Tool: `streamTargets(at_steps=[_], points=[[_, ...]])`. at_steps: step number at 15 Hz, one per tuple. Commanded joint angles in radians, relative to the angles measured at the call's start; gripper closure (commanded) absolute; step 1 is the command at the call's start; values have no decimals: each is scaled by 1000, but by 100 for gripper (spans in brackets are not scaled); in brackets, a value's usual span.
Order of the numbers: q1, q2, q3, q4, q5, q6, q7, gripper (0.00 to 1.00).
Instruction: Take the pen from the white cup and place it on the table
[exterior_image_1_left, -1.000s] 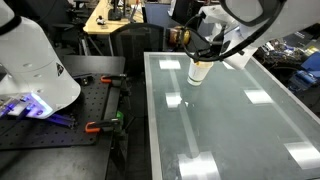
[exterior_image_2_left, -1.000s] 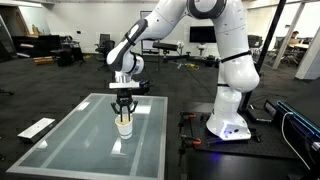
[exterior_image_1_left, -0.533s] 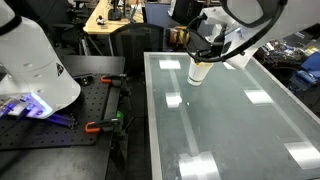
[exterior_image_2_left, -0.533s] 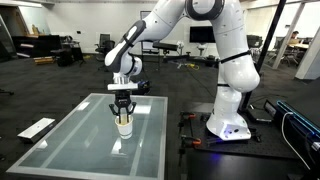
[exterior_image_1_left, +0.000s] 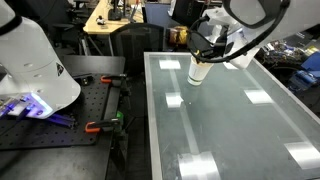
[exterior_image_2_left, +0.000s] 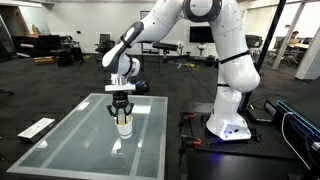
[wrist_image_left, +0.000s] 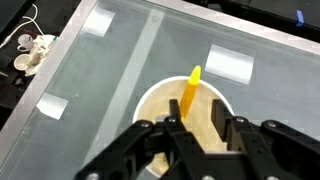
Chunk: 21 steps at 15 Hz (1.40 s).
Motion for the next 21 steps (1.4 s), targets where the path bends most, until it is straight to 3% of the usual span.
streamTargets(at_steps=[1, 3, 7, 8, 15, 18, 21], points=[[4, 24, 0, 31, 28, -6, -25, 61], [4, 32, 1, 36, 28, -8, -24, 61], [4, 37, 2, 38, 29, -10, -22, 83], [3, 37, 2, 36, 30, -10, -22, 77], [4, 37, 2, 28, 29, -12, -22, 75], [7, 31, 2, 22, 28, -7, -21, 98], [8, 9, 1, 7, 30, -4, -18, 98]])
